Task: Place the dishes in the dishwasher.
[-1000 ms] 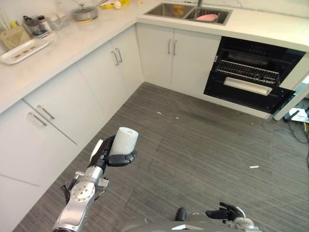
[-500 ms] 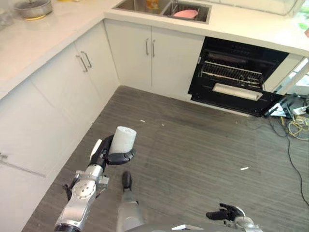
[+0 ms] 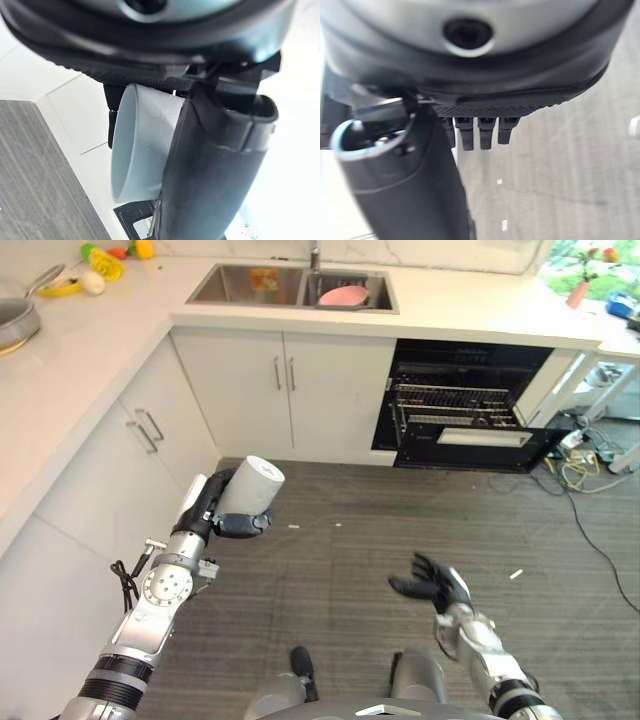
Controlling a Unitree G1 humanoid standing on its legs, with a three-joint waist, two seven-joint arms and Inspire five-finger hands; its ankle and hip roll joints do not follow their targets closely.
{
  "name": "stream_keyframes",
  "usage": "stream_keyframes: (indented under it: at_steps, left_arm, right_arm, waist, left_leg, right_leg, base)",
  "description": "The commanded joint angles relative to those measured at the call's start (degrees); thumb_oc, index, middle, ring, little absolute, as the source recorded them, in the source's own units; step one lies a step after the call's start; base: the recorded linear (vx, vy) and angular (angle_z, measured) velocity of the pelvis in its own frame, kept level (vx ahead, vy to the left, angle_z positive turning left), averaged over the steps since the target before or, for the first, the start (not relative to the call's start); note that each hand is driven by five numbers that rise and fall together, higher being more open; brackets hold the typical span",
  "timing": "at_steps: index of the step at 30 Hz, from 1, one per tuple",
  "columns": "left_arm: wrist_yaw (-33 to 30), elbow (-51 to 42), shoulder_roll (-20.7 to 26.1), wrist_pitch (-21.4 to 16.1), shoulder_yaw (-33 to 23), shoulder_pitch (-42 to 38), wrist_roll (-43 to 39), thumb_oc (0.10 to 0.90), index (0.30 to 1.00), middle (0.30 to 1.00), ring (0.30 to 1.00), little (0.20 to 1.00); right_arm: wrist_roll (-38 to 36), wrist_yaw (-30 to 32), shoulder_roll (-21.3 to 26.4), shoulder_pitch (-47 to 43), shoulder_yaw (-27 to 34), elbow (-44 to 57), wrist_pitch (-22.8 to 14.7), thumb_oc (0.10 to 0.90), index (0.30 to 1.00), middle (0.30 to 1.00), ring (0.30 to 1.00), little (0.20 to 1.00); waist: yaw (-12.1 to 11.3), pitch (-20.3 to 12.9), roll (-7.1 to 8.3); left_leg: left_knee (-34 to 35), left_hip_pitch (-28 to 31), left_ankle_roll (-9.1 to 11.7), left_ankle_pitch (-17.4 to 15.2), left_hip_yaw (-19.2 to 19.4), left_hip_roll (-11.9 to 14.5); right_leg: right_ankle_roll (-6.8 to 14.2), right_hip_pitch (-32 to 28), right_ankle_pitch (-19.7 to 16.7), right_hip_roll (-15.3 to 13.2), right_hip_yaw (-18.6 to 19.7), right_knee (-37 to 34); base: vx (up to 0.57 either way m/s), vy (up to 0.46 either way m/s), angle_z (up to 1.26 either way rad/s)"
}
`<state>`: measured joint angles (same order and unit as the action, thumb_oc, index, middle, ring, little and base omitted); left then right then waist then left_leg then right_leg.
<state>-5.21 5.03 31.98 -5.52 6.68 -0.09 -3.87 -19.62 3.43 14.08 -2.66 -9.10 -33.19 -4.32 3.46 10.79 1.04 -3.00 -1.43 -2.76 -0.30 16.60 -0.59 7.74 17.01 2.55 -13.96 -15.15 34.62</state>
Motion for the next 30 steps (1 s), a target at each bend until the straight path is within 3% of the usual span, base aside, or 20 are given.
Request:
stream_keyframes:
  at_steps: [1,2,4,5,6,8,9,10,11,12,14,16,17,19,20,21,22,25,28,30]
  left_arm:
    - [-0.9,-8.1,0.5,-5.9,-1.0,-1.8,0.9,0.4,0.3,0.3,0.3,0.3]
    - [-0.6,-8.5,0.0,-5.7,-1.8,-1.3,1.3,0.4,0.3,0.3,0.3,0.3]
    - [-0.6,-8.6,-0.1,-5.6,-2.5,-1.0,1.8,0.4,0.3,0.3,0.3,0.3]
    - [-0.6,-7.8,-0.7,-5.6,-2.7,-1.1,2.3,0.4,0.3,0.3,0.3,0.3]
    - [-0.6,-7.7,-0.8,-5.7,-2.7,-1.0,2.3,0.4,0.3,0.3,0.3,0.3]
    - [-1.1,-6.6,-2.0,-5.8,-1.7,-0.5,2.4,0.4,0.3,0.3,0.3,0.3]
    - [-1.0,-7.3,-2.4,-6.0,-1.5,0.6,2.5,0.4,0.3,0.3,0.3,0.3]
    - [-0.9,-7.4,-2.4,-6.0,-1.5,0.8,2.5,0.4,0.3,0.3,0.3,0.3]
    - [-0.8,-8.0,-2.2,-6.1,-1.7,1.8,2.0,0.4,0.3,0.3,0.3,0.3]
    - [-0.8,-8.1,-2.1,-6.1,-1.7,1.8,1.9,0.4,0.3,0.3,0.3,0.3]
    - [-1.6,-8.5,-1.9,-6.3,-2.4,2.5,1.2,0.4,0.3,0.3,0.3,0.3]
    - [-2.0,-8.8,-2.5,-6.2,-2.8,3.1,0.8,0.4,0.3,0.3,0.3,0.3]
    - [-1.9,-9.3,-3.1,-6.1,-3.4,4.1,1.0,0.4,0.3,0.3,0.3,0.3]
    - [-1.8,-9.5,-3.3,-6.3,-3.7,4.6,1.0,0.4,0.3,0.3,0.3,0.3]
    - [-2.2,-9.6,-3.5,-6.6,-4.5,5.5,1.3,0.4,0.3,0.3,0.3,0.3]
    - [-2.3,-9.5,-3.7,-6.7,-4.9,6.0,1.6,0.4,0.3,0.3,0.3,0.3]
    - [-2.9,-9.4,-3.9,-7.0,-5.4,6.2,2.0,0.4,0.3,0.3,0.3,0.3]
    - [-3.6,-8.9,-4.2,-7.2,-5.3,5.2,2.8,0.4,0.3,0.3,0.3,0.3]
    - [-3.7,-9.0,-4.5,-7.1,-5.6,5.1,3.6,0.4,0.3,0.3,0.3,0.3]
    - [-3.2,-8.4,-4.2,-7.1,-5.1,4.9,4.0,0.4,0.3,0.3,0.3,0.3]
  right_arm:
    - [3.0,2.0,6.3,-4.0,2.2,2.4,-4.8,0.8,0.9,0.9,0.9,0.9]
    - [4.5,1.7,6.5,-4.4,1.4,5.5,-5.3,0.8,0.9,0.9,0.9,0.9]
    - [5.9,1.8,6.5,-4.0,0.8,7.7,-5.1,0.8,0.9,0.9,0.9,0.9]
    - [7.9,2.1,7.1,-2.1,0.8,10.5,-5.3,0.8,0.9,0.9,0.9,0.9]
    - [8.0,2.1,7.1,-1.7,0.7,10.8,-5.2,0.8,0.9,0.9,0.9,0.9]
    - [8.9,3.3,7.3,0.5,1.4,12.0,-5.4,0.8,0.9,0.9,0.9,0.9]
    - [9.3,4.3,7.5,1.2,1.9,12.7,-5.6,0.8,0.9,0.9,0.9,0.9]
    - [9.3,4.4,7.5,1.4,1.9,12.8,-5.6,0.8,0.9,0.9,0.9,0.9]
    - [8.4,4.4,7.5,2.1,2.0,14.0,-6.0,0.8,0.9,0.9,0.9,0.9]
    - [8.3,4.3,7.4,2.2,2.0,14.1,-5.9,0.8,0.9,0.9,0.9,0.9]
    - [8.3,4.5,8.2,2.3,1.9,15.2,-5.6,0.8,0.9,0.9,0.9,0.9]
    - [7.9,4.0,8.7,2.3,1.4,16.5,-5.3,0.8,0.9,0.9,0.9,0.9]
    - [7.8,3.5,9.0,2.0,1.1,16.8,-5.5,0.8,0.9,0.9,0.9,0.9]
    - [7.8,3.3,9.0,1.5,0.7,17.1,-5.8,0.8,0.9,0.9,0.9,0.9]
    - [8.1,2.5,9.3,0.7,-0.4,17.8,-6.0,0.8,0.9,0.9,0.9,0.9]
    - [8.1,2.0,9.4,0.4,-0.8,18.5,-6.4,0.8,0.9,0.9,0.9,0.9]
    - [8.1,1.7,9.2,-0.3,-1.5,18.8,-6.9,0.8,0.9,0.9,0.9,0.9]
    - [7.9,1.5,9.1,-0.8,-2.0,20.0,-7.3,0.8,0.9,0.9,0.9,0.9]
    - [7.7,0.8,9.1,-0.6,-2.0,20.6,-7.4,0.8,0.9,0.9,0.9,0.9]
    - [8.9,-0.1,8.5,0.2,-2.2,20.6,-6.3,0.8,0.9,0.9,0.9,0.9]
  waist:
    - [-0.5,-2.4,0.39]
    - [-1.3,-3.2,1.57]
    - [-1.3,-3.5,1.76]
    - [-0.6,-4.5,2.58]
    - [-0.7,-4.5,2.53]
    - [0.3,-5.8,1.67]
    - [0.5,-6.5,0.69]
    - [0.5,-6.5,0.57]
    - [-0.3,-5.6,0.64]
    - [-0.4,-5.6,0.54]
    - [-2.0,-4.0,1.04]
    - [-3.5,-2.8,1.21]
    - [-4.5,-2.6,1.41]
    - [-5.4,-2.4,1.55]
    - [-7.4,-1.9,1.71]
    - [-8.3,-1.7,1.38]
    - [-9.1,-1.5,0.14]
    - [-9.2,-0.9,-0.79]
    - [-9.4,-2.5,-1.74]
    - [-10.0,-3.8,-1.24]
  left_leg:
    - [0.0,7.5,3.5,-6.4,-2.3,3.7]
    - [0.5,10.1,3.9,-7.9,0.4,3.3]
    - [0.4,11.6,4.2,-9.2,1.3,3.6]
    - [-0.7,14.1,4.0,-12.2,1.2,2.9]
    - [-0.9,14.3,4.0,-12.4,1.3,2.9]
    - [-5.9,15.4,4.9,-12.4,0.7,4.0]
    - [-15.0,14.2,6.5,-8.5,0.7,6.4]
    - [-16.1,13.8,6.9,-8.8,0.6,6.9]
    - [-31.4,8.4,10.4,-1.0,-1.0,9.9]
    - [-32.6,7.7,10.8,-1.2,-1.3,10.5]
    - [-43.0,1.6,11.6,1.6,-3.7,11.8]
    - [-41.8,-3.8,9.3,-2.1,-5.7,9.5]
    - [-36.8,-5.0,7.3,-2.7,-5.3,8.1]
    - [-33.5,-6.3,6.8,-3.7,-6.0,8.0]
    - [-26.4,-10.2,6.1,-5.4,-9.1,6.2]
    - [-20.4,-10.5,6.2,-4.3,-12.3,4.8]
    - [-11.5,-12.1,7.6,1.0,-16.9,4.3]
    - [-4.0,-14.4,8.5,5.9,-16.2,5.3]
    - [-1.2,-12.2,8.4,6.9,-11.7,7.0]
    - [-3.3,-9.8,5.9,5.2,-13.6,4.1]
  right_leg:
    - [0.7,-7.6,-2.8,2.6,-13.5,-19.1]
    - [-0.2,-7.1,-3.8,1.9,-22.9,-25.9]
    - [-0.6,-6.9,-4.2,2.7,-24.5,-28.0]
    - [-1.5,-7.3,-3.4,3.5,-22.8,-28.3]
    - [-1.6,-7.5,-3.3,3.6,-22.7,-28.5]
    - [-4.4,-8.9,-0.9,5.8,-19.5,-26.2]
    - [-5.8,-11.4,0.6,7.6,-19.0,-26.2]
    - [-6.1,-11.6,0.6,8.0,-19.0,-26.4]
    - [-8.5,-14.8,2.5,10.4,-17.3,-27.5]
    - [-8.9,-14.7,2.6,10.9,-17.4,-27.6]
    - [-10.8,-17.8,4.1,12.2,-15.2,-29.0]
    - [-10.3,-19.6,4.5,11.8,-12.3,-29.8]
    - [-9.4,-19.8,3.5,11.1,-12.0,-30.5]
    - [-8.6,-20.5,3.5,10.7,-10.7,-30.8]
    - [-7.4,-22.2,3.7,10.4,-7.4,-31.8]
    - [-7.0,-23.2,4.0,10.9,-5.6,-32.1]
    - [-6.4,-24.8,4.7,12.1,-3.0,-32.8]
    - [-5.8,-27.7,5.8,12.3,-1.3,-34.3]
    - [-4.1,-29.2,6.6,11.7,-2.0,-34.6]
    - [-2.5,-28.1,6.8,7.7,0.0,-26.5]
  base:
    - [0.34,0.021,-0.78]
    - [0.32,0.01,-0.69]
    - [0.4,-0.001,-0.51]
    - [0.46,0.004,-0.66]
    - [0.54,-0.009,-0.78]
    - [0.56,-0.052,-0.28]
    - [0.5,-0.113,0.02]
    - [0.6,-0.266,-0.06]
    - [0.26,-0.213,-0.23]
    - [0.38,-0.243,-0.44]
    - [0.28,-0.065,-0.81]
    - [0.28,0.127,-0.68]
    - [0.26,0.213,-0.68]
    - [0.25,0.17,-0.69]
    - [0.36,0.206,-0.94]
    - [0.58,0.368,-1.25]
    - [0.36,0.233,-0.92]
    - [0.29,0.179,-1.23]
    - [0.28,0.252,-0.71]
    - [0.43,0.423,-0.56]
